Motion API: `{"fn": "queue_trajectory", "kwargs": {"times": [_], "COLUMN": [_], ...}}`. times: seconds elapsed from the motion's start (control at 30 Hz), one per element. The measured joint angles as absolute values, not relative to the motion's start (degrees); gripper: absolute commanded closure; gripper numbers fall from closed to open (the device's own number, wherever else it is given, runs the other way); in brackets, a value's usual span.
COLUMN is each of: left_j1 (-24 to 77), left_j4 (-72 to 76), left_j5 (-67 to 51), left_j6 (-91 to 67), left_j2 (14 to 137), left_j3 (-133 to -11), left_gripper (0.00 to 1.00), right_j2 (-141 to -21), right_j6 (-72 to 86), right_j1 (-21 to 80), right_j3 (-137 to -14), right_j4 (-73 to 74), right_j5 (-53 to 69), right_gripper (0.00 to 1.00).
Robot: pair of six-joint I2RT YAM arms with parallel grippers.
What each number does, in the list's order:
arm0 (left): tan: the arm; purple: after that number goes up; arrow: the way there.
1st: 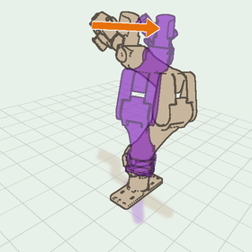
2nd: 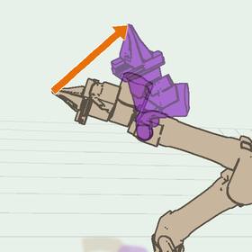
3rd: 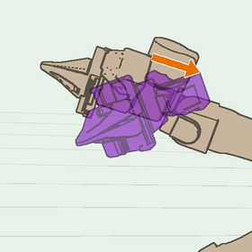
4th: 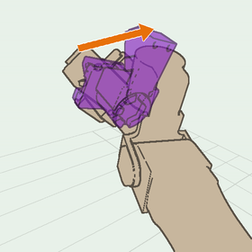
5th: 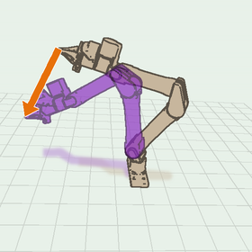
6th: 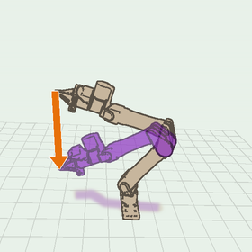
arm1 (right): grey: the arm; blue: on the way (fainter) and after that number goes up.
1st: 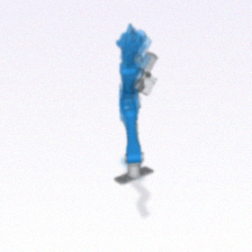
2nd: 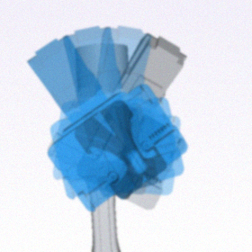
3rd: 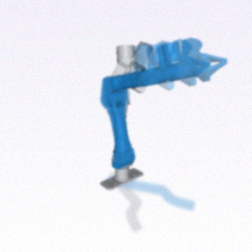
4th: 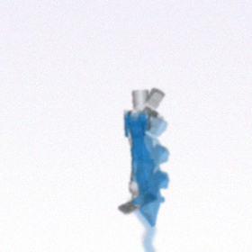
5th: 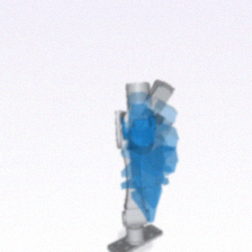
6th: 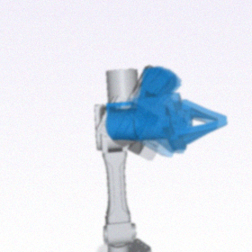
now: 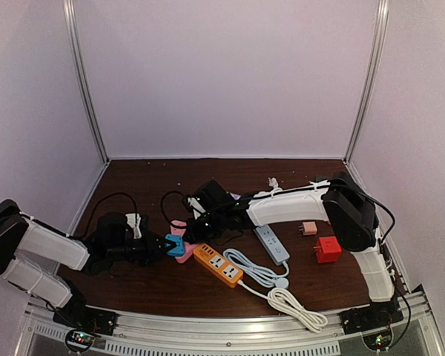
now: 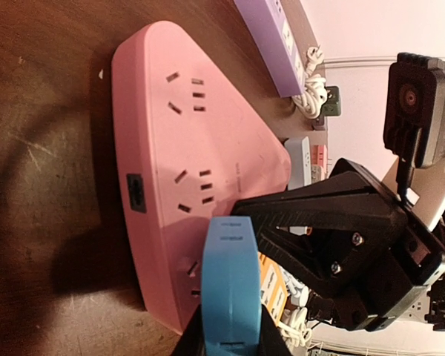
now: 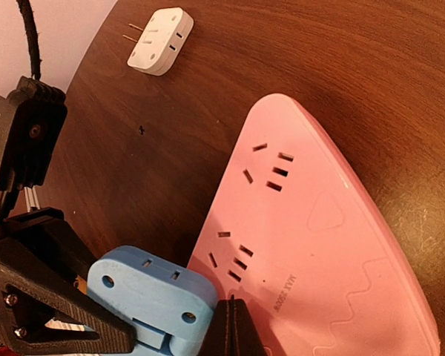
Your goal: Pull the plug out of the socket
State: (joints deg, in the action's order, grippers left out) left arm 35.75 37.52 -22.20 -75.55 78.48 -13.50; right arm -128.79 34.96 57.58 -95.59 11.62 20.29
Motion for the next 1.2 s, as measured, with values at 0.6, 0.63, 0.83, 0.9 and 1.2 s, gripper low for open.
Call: {"fn": "queue_trajectory", "kwargs": {"times": [0.6, 0.63, 0.83, 0.9, 1.2], "left_j1": [35.77, 35.77, 35.86, 35.86, 35.86], "left_j4": [39.0, 39.38, 47.7, 48.9, 31.48], "left_j5": [-21.45, -21.45, -21.47, -21.45, -18.44], "left_j6": [-76.66, -76.86, -77.54, -77.54, -72.58], "left_j2": [76.69, 76.69, 74.41, 73.84, 64.05], "left_j3": [-11.42, -11.33, -11.11, -11.42, -14.81], "left_gripper": [1.0, 1.0, 1.0, 1.0, 1.0], "right_j2": [-128.79, -128.79, -128.79, -128.79, -128.49], "right_j6": [35.35, 35.33, 35.14, 35.11, 34.79], "right_j1": [57.63, 57.63, 57.67, 57.78, 57.89], "right_j3": [-93.43, -93.32, -92.95, -92.73, -92.71], "right_j4": [7.16, 6.9, 6.52, 6.2, 5.91], "right_j5": [18.94, 18.76, 17.63, 17.26, 16.82], "right_gripper": [1.0, 1.0, 1.0, 1.0, 1.0]}}
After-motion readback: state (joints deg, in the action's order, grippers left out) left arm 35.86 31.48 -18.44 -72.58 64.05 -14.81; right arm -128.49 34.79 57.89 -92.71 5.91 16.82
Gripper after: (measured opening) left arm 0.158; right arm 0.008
